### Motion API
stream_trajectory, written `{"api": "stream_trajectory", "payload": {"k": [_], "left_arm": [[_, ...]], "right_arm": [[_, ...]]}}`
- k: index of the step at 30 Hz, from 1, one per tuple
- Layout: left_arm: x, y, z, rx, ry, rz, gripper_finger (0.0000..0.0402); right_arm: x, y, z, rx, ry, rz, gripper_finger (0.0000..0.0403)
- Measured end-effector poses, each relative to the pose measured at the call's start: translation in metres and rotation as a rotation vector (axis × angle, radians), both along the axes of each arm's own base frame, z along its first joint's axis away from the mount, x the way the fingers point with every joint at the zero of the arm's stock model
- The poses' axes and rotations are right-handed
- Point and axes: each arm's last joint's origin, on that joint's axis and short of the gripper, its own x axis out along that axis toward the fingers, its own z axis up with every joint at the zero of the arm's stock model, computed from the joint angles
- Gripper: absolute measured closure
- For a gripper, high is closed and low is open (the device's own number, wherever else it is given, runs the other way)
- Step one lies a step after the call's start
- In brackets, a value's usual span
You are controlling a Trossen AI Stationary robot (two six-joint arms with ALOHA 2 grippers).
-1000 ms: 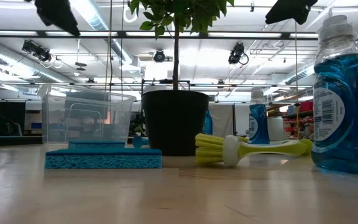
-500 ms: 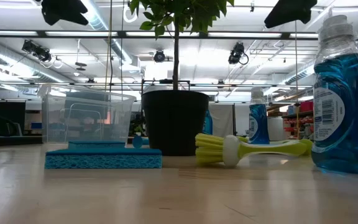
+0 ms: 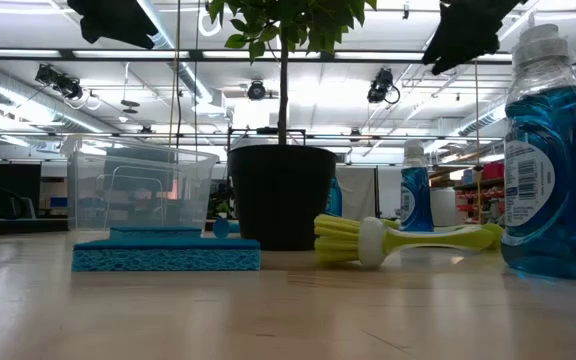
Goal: Pick & Place Kitchen Sink Supplies
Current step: Put the blue liquid soap bottle into the bottom left transparent bin
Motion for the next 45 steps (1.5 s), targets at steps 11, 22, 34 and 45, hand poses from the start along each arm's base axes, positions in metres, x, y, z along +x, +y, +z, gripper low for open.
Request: {"api": "stream_trajectory", "payload": {"k": [11,22,34,45], "left_arm": [[0.000,0.007,0.000,0.001,-0.001,0.048,0.0225],[0.000,0.007,0.000,0.035,0.018,0.031,0.0225],[0.001,0.008,0.004,0.059,-0.015,0.048,0.0225],[0.002,0.008,0.005,0.090,-0.011,0.033,0.0225]], "right_arm": [[0.007,-0.005,-0.012,0.095,0.112,0.116,0.0149],[0.006,-0.007,-0.012,0.010,0.152,0.106,0.0172],[0.010,-0.011,-0.010,-0.106,0.176,0.079,0.0174],[0.017,-0.009,-0.005,-0.070,0.076,0.149,0.0177]]}}
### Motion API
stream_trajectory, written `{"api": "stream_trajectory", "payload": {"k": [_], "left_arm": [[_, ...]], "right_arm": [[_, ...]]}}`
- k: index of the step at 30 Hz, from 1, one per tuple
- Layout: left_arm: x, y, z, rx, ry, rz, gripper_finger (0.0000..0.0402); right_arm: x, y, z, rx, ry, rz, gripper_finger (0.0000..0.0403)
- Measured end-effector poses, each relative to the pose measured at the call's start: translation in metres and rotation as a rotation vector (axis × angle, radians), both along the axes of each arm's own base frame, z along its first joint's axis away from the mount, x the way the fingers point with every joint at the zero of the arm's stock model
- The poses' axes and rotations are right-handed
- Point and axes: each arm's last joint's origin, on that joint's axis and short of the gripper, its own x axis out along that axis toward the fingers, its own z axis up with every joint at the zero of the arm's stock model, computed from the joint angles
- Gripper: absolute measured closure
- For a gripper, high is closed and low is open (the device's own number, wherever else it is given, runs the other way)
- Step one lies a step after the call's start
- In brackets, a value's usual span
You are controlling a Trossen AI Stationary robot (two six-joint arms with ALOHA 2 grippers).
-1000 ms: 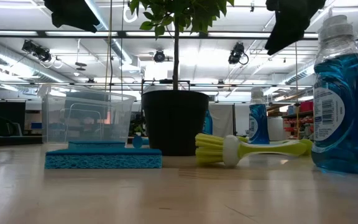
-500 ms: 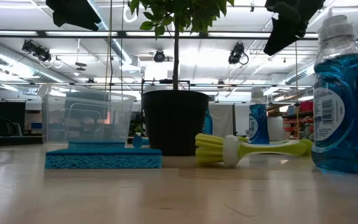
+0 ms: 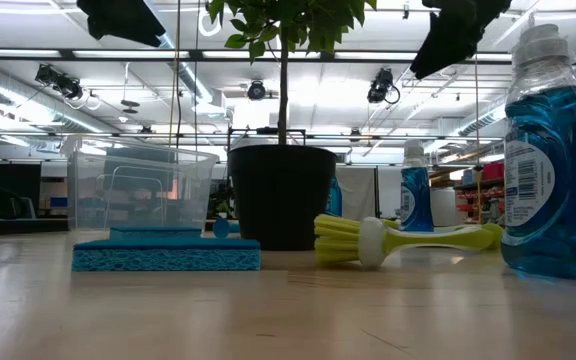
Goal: Pick & Place Kitchen Sink Supplies
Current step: Put the blue liquid soap bottle into the bottom left transparent bin
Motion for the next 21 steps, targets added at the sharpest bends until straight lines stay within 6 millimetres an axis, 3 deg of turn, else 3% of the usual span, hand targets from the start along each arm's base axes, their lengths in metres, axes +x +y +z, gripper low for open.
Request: {"api": "stream_trajectory", "payload": {"k": [8,21], "left_arm": [[0.000,0.000,0.000,-0.001,-0.006,0.000,0.0225],[0.000,0.000,0.000,-0.010,-0.009,-0.004,0.0225]], "right_arm": [[0.000,0.000,0.000,0.044,-0.024,-0.022,0.0170],[0.010,-0.015,-0.012,0.039,0.060,-0.069,0.0104]]}}
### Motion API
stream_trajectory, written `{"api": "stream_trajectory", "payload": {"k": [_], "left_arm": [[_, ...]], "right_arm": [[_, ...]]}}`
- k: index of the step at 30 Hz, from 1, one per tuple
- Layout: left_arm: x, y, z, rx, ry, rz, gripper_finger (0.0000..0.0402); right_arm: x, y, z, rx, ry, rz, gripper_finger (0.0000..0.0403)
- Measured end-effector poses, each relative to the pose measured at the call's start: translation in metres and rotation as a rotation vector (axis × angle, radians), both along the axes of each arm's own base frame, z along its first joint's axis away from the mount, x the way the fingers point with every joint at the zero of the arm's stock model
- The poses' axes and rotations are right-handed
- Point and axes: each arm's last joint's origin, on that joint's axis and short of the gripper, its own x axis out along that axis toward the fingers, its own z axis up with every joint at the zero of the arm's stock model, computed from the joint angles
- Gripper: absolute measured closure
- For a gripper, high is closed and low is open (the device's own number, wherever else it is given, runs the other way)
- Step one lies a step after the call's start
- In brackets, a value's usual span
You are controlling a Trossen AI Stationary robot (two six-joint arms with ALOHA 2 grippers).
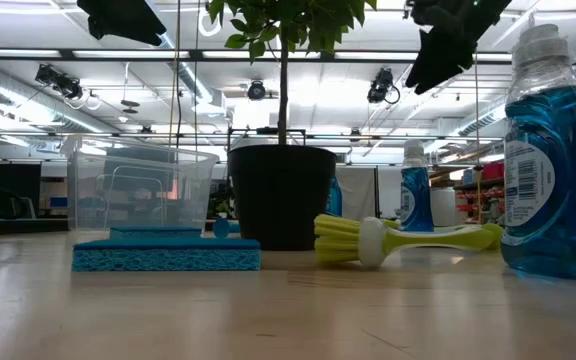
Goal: Pick & Place Kitchen Sink Supplies
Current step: Put the blue liquid soap bottle into the bottom left transparent bin
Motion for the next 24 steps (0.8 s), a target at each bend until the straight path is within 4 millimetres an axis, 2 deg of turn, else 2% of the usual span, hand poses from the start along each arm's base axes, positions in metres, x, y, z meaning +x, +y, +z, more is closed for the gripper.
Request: {"api": "stream_trajectory", "payload": {"k": [10,17,24], "left_arm": [[0.000,0.000,0.000,-0.011,-0.002,-0.010,0.0225],[0.000,0.000,0.000,-0.025,-0.010,-0.005,0.0225],[0.000,0.000,0.000,-0.023,-0.008,-0.006,0.0225]], "right_arm": [[0.008,-0.014,-0.014,0.037,0.103,0.044,0.0104],[0.007,-0.026,-0.022,0.085,0.174,0.150,0.0112],[0.005,-0.043,-0.028,0.119,0.195,0.156,0.0117]]}}
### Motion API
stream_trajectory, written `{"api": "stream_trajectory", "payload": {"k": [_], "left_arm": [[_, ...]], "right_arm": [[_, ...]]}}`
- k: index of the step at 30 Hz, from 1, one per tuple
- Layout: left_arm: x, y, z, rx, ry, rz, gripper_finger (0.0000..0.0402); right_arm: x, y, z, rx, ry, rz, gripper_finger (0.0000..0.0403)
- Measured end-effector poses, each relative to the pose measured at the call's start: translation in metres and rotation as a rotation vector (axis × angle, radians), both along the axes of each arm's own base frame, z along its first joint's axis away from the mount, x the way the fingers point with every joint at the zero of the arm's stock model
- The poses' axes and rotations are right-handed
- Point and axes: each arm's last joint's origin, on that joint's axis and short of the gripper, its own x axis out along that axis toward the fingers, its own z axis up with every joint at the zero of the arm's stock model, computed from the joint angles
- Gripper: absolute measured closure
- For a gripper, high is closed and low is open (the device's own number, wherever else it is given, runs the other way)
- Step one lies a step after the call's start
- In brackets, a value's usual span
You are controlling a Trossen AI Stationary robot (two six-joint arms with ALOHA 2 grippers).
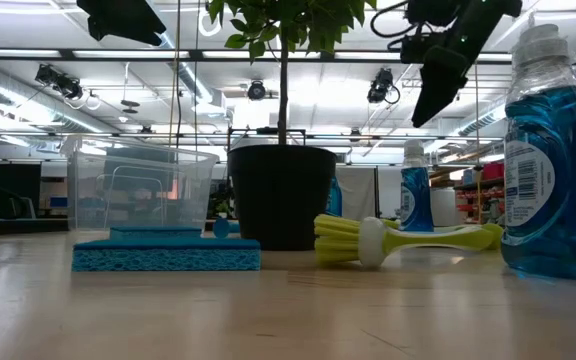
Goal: Pick & Place Kitchen Sink Supplies
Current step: Put the blue liquid soap bottle into the bottom left transparent bin
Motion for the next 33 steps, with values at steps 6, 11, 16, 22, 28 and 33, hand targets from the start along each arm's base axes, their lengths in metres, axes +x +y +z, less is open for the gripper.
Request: {"api": "stream_trajectory", "payload": {"k": [6,11,16,22,28,33], "left_arm": [[0.000,0.000,0.000,0.000,0.001,0.000,0.0225],[0.000,0.000,0.000,0.001,0.001,0.001,0.0225],[0.000,0.000,0.000,0.001,0.001,0.000,0.0225],[0.000,0.000,0.000,0.001,0.001,0.001,0.0225],[0.000,0.000,0.000,0.001,0.001,0.001,0.0225],[0.000,0.000,0.000,0.001,0.000,0.001,0.0225]], "right_arm": [[0.001,-0.013,-0.007,0.023,0.028,0.003,0.0117],[0.006,-0.021,-0.016,0.036,0.066,0.017,0.0117],[0.012,-0.023,-0.024,0.066,0.086,0.077,0.0117],[0.018,-0.027,-0.033,0.076,0.113,0.094,0.0117],[0.022,-0.029,-0.036,0.075,0.118,0.086,0.0117],[0.021,-0.029,-0.037,0.087,0.126,0.078,0.0117]]}}
